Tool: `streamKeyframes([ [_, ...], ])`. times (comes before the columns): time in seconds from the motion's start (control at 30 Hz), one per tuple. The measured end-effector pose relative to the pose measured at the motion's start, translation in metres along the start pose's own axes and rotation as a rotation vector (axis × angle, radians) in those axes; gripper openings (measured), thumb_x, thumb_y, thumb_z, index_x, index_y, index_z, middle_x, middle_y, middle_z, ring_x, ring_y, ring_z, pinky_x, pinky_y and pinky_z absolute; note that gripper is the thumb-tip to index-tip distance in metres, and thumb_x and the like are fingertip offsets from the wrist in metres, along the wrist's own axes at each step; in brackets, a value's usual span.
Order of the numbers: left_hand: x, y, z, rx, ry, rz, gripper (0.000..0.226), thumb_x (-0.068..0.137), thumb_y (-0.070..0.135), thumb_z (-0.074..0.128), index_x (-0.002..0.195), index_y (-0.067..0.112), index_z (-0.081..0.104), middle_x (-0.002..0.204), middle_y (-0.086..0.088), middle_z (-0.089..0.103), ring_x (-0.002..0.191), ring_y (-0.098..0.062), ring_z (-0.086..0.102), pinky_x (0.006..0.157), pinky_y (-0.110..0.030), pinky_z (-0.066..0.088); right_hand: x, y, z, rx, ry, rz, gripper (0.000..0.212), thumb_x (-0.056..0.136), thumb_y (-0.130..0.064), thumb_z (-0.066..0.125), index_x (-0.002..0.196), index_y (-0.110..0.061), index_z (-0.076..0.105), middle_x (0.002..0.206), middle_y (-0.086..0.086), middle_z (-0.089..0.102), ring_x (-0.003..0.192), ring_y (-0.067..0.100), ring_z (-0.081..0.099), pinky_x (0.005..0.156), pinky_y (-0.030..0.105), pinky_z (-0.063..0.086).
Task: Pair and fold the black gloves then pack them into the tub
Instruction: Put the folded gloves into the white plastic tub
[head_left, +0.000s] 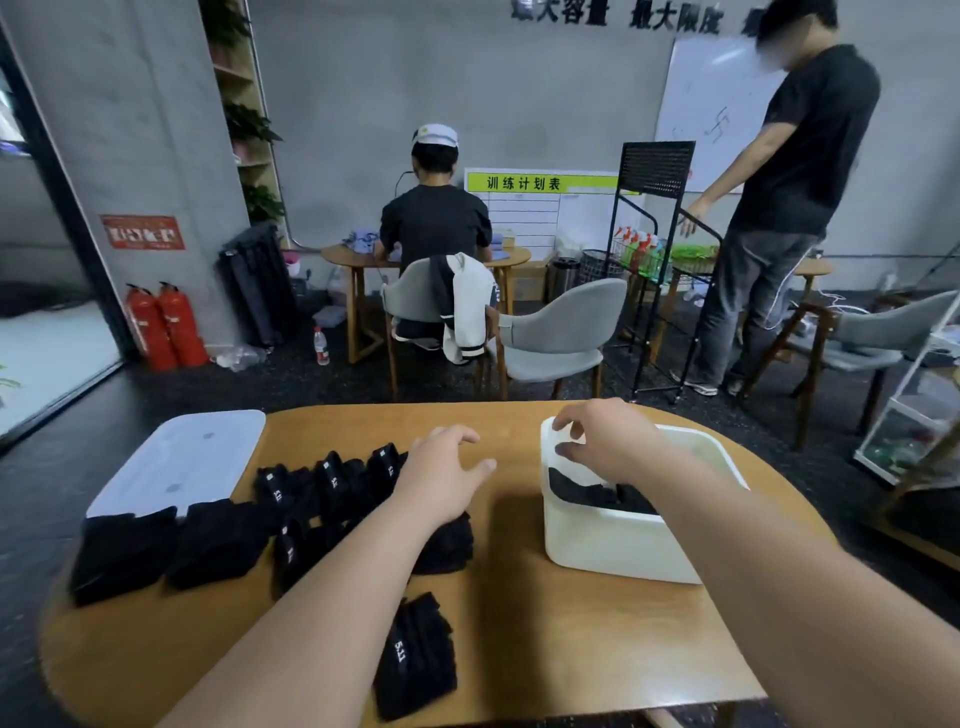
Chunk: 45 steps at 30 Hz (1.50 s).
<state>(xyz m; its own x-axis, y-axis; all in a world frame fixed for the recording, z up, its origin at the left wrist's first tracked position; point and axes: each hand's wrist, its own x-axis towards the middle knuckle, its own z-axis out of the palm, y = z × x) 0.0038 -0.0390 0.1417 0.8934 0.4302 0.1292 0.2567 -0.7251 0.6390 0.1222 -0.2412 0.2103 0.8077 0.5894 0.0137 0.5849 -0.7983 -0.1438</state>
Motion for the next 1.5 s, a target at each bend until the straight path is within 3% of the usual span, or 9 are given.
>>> streamKeyframes([
  [0.1, -0.017, -0.026, -0.021, 0.006, 0.010, -0.041, 0.042, 0.100, 0.053, 0.066, 0.136, 0.035, 0.058, 0.142, 0.009, 0.053, 0.132, -0.021, 0.046, 0.096, -0.035, 0.049, -0.001, -0.044, 0.005, 0.008, -0.014, -0.086, 0.037, 0.098, -0.046, 0.070, 0.133, -0.036, 0.065, 0.120, -0.007, 0.070, 0.100, 0.018, 0.063, 0.084, 0.032, 0.056],
  [0.3, -0.051, -0.075, -0.048, 0.022, 0.070, -0.105, 0.050, 0.099, 0.051, 0.068, 0.143, 0.031, 0.058, 0.146, 0.005, 0.054, 0.138, -0.023, 0.044, 0.103, -0.042, 0.052, 0.000, -0.110, 0.028, 0.026, -0.074, -0.208, 0.044, 0.099, -0.047, 0.068, 0.140, -0.036, 0.061, 0.125, -0.007, 0.069, 0.109, 0.019, 0.063, 0.093, 0.035, 0.057],
  [0.43, -0.076, -0.110, -0.057, 0.052, 0.095, -0.158, 0.050, 0.098, 0.052, 0.068, 0.143, 0.032, 0.057, 0.148, 0.006, 0.054, 0.141, -0.022, 0.043, 0.110, -0.043, 0.046, -0.002, -0.147, 0.052, 0.031, -0.101, -0.281, 0.041, 0.100, -0.047, 0.064, 0.140, -0.036, 0.060, 0.129, -0.006, 0.068, 0.111, 0.020, 0.064, 0.093, 0.038, 0.058],
  [0.77, -0.129, -0.186, -0.069, 0.072, 0.143, -0.301, 0.050, 0.099, 0.049, 0.069, 0.144, 0.031, 0.058, 0.147, 0.006, 0.053, 0.142, -0.023, 0.044, 0.112, -0.038, 0.046, -0.005, -0.218, 0.111, 0.032, -0.142, -0.418, 0.050, 0.100, -0.051, 0.065, 0.146, -0.037, 0.054, 0.138, -0.002, 0.057, 0.117, 0.022, 0.062, 0.093, 0.040, 0.058],
  [1.13, -0.162, -0.263, -0.099, 0.058, 0.306, -0.482, 0.043, 0.100, 0.046, 0.067, 0.140, 0.035, 0.057, 0.145, 0.010, 0.053, 0.143, -0.022, 0.041, 0.115, -0.039, 0.042, -0.004, -0.285, 0.163, 0.121, -0.176, -0.535, 0.058, 0.101, -0.046, 0.064, 0.154, -0.039, 0.043, 0.152, -0.006, 0.042, 0.141, 0.023, 0.039, 0.104, 0.039, 0.052],
  [1.37, -0.164, -0.301, -0.100, -0.027, 0.308, -0.577, 0.056, 0.097, 0.045, 0.071, 0.149, 0.034, 0.050, 0.149, 0.007, 0.050, 0.145, -0.025, 0.039, 0.120, -0.044, 0.039, 0.005, -0.329, 0.190, 0.063, -0.140, -0.627, 0.068, 0.102, -0.044, 0.060, 0.163, -0.032, 0.032, 0.170, -0.009, 0.025, 0.158, 0.019, 0.016, 0.125, 0.044, 0.028],
  [1.5, -0.168, -0.315, -0.086, 0.009, 0.320, -0.560, 0.073, 0.092, 0.045, 0.077, 0.156, 0.028, 0.045, 0.151, 0.006, 0.046, 0.145, -0.022, 0.037, 0.124, -0.035, 0.022, 0.010, -0.348, 0.206, -0.052, -0.134, -0.698, 0.079, 0.104, -0.046, 0.056, 0.168, -0.025, 0.014, 0.176, -0.006, 0.006, 0.162, 0.016, -0.001, 0.132, 0.043, 0.005],
])
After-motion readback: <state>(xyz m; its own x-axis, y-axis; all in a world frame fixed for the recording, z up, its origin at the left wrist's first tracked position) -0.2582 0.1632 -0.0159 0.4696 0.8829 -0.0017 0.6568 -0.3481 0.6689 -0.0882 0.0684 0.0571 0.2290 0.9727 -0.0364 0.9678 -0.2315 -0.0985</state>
